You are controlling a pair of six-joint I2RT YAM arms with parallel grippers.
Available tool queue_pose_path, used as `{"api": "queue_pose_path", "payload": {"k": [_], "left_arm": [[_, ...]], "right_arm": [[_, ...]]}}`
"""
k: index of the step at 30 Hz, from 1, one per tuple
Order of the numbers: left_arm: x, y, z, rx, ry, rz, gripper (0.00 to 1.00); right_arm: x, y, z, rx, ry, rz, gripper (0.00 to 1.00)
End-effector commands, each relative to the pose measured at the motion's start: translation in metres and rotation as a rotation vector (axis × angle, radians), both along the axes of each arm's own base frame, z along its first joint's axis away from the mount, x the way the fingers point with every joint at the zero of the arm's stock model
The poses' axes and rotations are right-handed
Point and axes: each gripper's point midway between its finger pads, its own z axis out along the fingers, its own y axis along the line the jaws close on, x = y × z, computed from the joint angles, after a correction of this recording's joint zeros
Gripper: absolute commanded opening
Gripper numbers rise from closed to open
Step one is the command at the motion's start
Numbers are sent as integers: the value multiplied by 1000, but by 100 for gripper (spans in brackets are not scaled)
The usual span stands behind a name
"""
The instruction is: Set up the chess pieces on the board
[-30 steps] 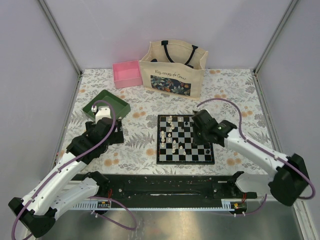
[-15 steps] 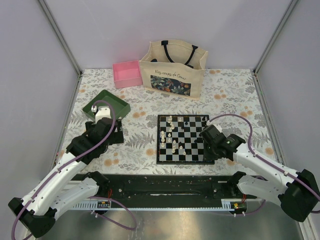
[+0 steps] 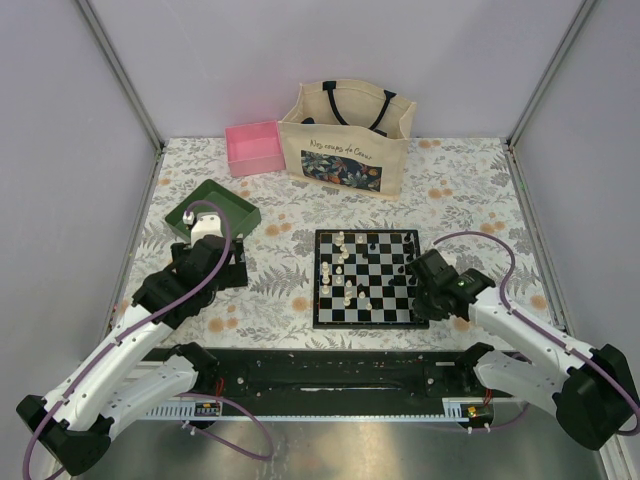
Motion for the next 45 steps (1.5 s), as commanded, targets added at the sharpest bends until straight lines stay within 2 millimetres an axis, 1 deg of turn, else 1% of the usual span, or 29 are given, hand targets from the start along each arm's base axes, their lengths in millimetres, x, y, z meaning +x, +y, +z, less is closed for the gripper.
{"api": "queue_pose_path", "payload": {"k": [1,16,32,39,45], "left_arm": [[8,-5,15,-35,-51,-7,99],[9,-6,15,-32,-47,-6,99],[8,-5,15,-32,-46,-8,99],[9,-6,14,-31,-46,-7,99],[9,-6,13,-29,-41,-9,99]], "right_arm": [[14,-2,4,39,-32,-35,20],[18,-2,0,22,-11,-30,20],[23,-4,-2,9,-30,-49,23],[27,-5,1,6,-49,-57,23],[26,-7,0,-7,-42,-57,24]]}}
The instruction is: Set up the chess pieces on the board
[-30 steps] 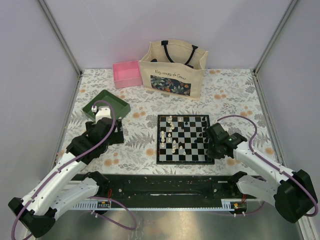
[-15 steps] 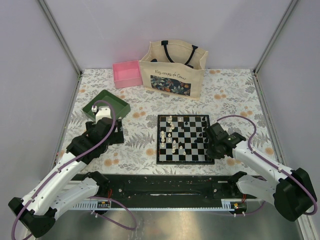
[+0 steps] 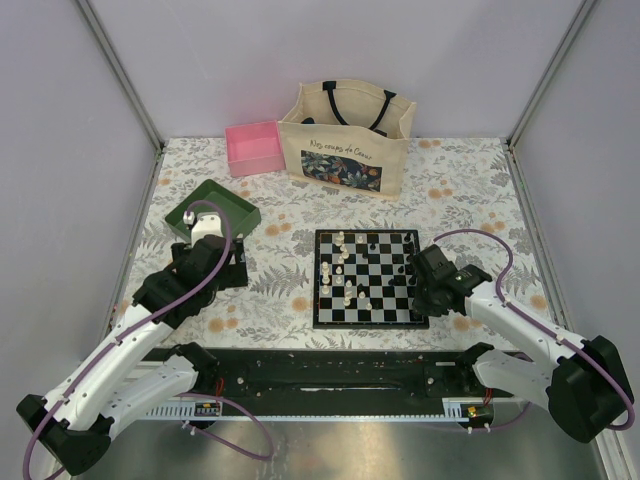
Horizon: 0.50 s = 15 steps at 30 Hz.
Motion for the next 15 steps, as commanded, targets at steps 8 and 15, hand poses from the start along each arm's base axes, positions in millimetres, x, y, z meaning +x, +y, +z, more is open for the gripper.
{"api": "queue_pose_path", "payload": {"k": [8,15], "left_arm": [[9,-6,14,-29,-43,-9,99],[9,-6,14,-30,-44,-9,99]], "right_arm": [[11,-3,6,-12,-44,-25,25],[11,0,7,-5,-39,-19,34]]}}
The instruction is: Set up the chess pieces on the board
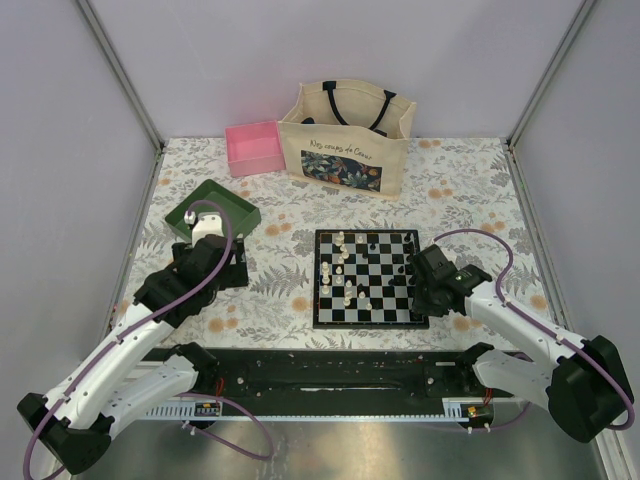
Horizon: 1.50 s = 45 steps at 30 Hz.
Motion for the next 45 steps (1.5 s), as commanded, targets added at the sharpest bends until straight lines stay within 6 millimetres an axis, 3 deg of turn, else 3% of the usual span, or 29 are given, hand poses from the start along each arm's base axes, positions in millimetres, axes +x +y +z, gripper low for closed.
{"api": "queue_pose_path", "payload": {"k": [1,7,14,18,24,31,38,45], "left_arm": [[8,-5,16,-35,-51,-7,99],[8,-5,16,-36,-53,-10,99],[8,-6,17,-40,-56,-8,99],[8,-5,17,-40,-58,-7,99],[8,-5,17,-37,-59,-7,99],[8,-4,16,-33,-58,-3,99],[8,-3,16,-31,-57,-1,99],[8,-4,17,-35,-61,-1,99]], "right_arm": [[11,1,7,0,-38,-15,35],[11,-1,19,-3,-58,1,36],[24,10,68,83,-200,58,46],[37,20,82,117,-273,93,53],[61,33,82,89,-250,114,54],[88,46,83,59,-236,128,47],[95,64,68,87,-174,163,42],[108,64,64,49,-178,165,42]]}}
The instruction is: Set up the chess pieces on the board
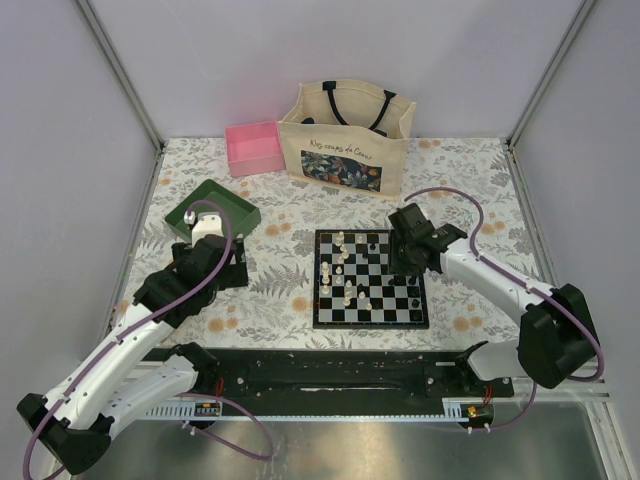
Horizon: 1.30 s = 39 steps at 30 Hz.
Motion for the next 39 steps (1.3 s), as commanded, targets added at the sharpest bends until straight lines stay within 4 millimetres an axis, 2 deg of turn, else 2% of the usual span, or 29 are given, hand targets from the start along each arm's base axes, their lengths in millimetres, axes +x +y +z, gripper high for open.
{"api": "queue_pose_path", "payload": {"k": [1,4,8,17,21,32,39], "left_arm": [[8,-4,16,-32,-57,0,99],[8,-4,16,-31,-57,-3,99],[8,-5,17,-35,-59,-3,99],[8,-6,16,-38,-56,-16,99],[8,-2,18,-36,-73,5,99],[9,-6,15,-33,-50,-13,99],[8,-4,17,-36,-64,-8,99]], "right_arm": [[27,10,19,12,-76,12,42],[37,15,17,2,-70,23,41],[50,31,17,18,-59,76,42],[94,50,18,-29,-71,108,42],[105,50,5,-75,-46,107,42],[109,41,-20,-96,11,84,40],[117,45,-22,-84,-1,89,40]]}}
